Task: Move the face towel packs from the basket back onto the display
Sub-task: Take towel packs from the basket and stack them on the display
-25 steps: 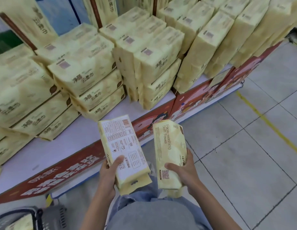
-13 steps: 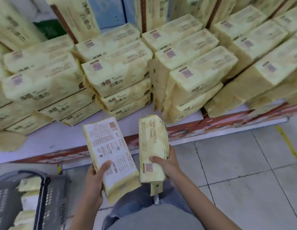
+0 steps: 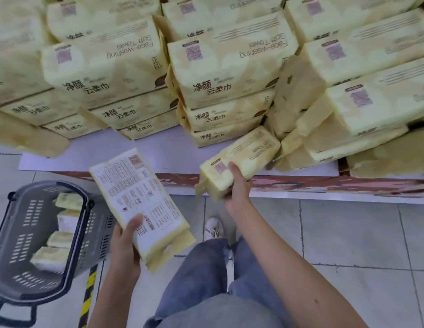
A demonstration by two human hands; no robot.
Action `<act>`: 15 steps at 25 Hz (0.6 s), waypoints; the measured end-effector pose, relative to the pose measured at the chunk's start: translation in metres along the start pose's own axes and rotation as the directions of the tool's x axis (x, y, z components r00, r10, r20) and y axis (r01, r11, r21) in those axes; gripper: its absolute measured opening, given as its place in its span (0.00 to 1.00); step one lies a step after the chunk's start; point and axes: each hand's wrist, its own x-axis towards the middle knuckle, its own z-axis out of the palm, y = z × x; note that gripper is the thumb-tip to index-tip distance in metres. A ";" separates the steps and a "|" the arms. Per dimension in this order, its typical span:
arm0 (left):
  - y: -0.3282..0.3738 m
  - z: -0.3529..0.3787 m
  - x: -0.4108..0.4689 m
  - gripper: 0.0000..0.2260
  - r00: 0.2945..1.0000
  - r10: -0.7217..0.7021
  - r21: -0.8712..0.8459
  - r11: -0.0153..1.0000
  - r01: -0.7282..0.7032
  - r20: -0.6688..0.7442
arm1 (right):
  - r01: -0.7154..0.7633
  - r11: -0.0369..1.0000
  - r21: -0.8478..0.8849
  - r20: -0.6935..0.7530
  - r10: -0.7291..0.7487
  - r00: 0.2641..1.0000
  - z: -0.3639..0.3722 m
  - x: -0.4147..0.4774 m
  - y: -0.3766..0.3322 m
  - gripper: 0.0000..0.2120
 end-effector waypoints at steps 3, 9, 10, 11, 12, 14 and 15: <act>-0.001 0.005 0.003 0.13 1.000 -0.003 0.032 0.999 0.002 0.006 | 0.025 1.000 0.001 -0.027 -0.025 0.999 0.017 0.014 0.000 0.32; 0.002 0.004 0.010 0.20 1.000 -0.010 0.051 0.999 0.009 0.019 | -0.004 0.998 -0.066 -0.104 -0.002 0.995 0.051 0.028 -0.002 0.35; 0.003 0.003 0.012 0.29 1.000 -0.017 0.062 0.998 0.015 0.023 | -0.006 0.997 -0.080 -0.109 -0.002 0.994 0.053 0.029 -0.002 0.35; 0.004 0.002 0.013 0.36 0.999 -0.031 0.071 0.997 0.029 0.020 | -0.007 0.995 -0.095 -0.109 -0.003 0.994 0.052 0.029 -0.001 0.34; 0.004 0.001 0.014 0.39 0.999 -0.040 0.070 0.997 0.039 0.020 | -0.003 0.994 -0.110 -0.107 -0.009 0.994 0.051 0.029 0.000 0.34; 0.004 0.000 0.016 0.33 0.999 -0.034 0.060 0.998 0.032 0.024 | 0.021 0.990 -0.140 -0.109 -0.037 0.993 0.049 0.027 0.001 0.32; 0.004 0.000 0.017 0.30 0.999 -0.034 0.062 0.998 0.032 0.029 | 0.028 0.987 -0.159 -0.104 -0.045 0.994 0.048 0.025 -0.001 0.32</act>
